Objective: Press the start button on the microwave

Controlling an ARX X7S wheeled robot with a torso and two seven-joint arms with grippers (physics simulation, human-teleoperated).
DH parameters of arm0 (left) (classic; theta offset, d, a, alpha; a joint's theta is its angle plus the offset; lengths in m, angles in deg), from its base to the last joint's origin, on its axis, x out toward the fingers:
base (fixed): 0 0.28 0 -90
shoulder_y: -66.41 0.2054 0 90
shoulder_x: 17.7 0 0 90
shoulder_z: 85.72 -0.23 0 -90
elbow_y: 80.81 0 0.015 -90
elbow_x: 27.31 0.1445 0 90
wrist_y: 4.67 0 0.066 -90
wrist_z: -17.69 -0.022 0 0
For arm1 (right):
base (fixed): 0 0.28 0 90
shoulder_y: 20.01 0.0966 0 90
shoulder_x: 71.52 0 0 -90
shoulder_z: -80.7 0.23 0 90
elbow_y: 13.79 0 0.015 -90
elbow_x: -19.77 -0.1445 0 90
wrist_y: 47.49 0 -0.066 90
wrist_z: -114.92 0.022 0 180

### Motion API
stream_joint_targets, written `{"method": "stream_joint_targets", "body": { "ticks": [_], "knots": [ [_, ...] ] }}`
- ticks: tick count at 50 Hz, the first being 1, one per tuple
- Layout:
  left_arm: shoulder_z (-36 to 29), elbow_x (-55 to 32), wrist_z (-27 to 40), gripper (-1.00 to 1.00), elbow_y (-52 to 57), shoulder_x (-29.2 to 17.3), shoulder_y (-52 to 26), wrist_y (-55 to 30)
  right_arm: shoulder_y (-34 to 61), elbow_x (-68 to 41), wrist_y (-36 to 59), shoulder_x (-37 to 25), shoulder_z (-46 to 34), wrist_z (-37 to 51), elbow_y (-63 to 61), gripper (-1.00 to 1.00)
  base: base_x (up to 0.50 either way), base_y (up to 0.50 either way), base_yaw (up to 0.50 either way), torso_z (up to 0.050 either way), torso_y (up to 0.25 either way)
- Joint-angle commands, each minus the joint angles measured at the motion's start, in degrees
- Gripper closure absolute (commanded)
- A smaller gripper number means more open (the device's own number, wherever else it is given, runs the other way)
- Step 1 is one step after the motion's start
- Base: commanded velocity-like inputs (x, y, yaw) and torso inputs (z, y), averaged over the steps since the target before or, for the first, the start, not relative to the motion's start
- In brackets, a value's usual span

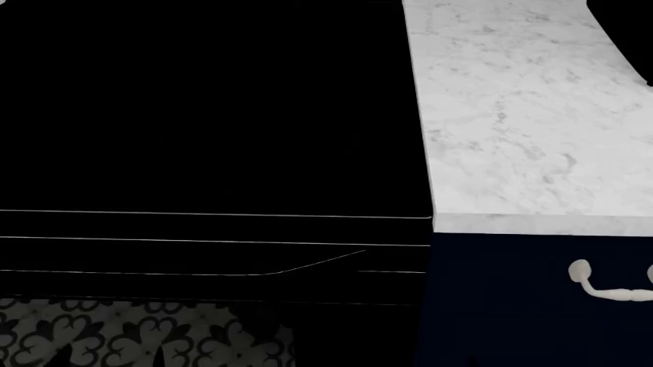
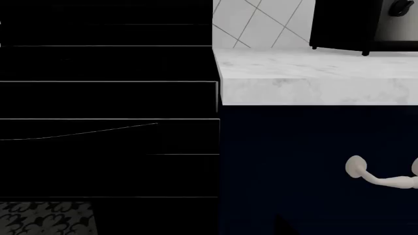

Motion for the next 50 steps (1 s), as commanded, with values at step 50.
{"method": "stream_joint_targets", "body": {
  "ticks": [50],
  "knots": [
    [-3.6, -7.92, 8.24, -1.0, 35.63, -6.95, -20.01, -48.29, 17.45, -5.84, 42.02, -11.04, -5.1, 6.21, -35.41, -1.0, 0.0, 0.0, 0.0, 0.0, 0.0]
  ]
}}
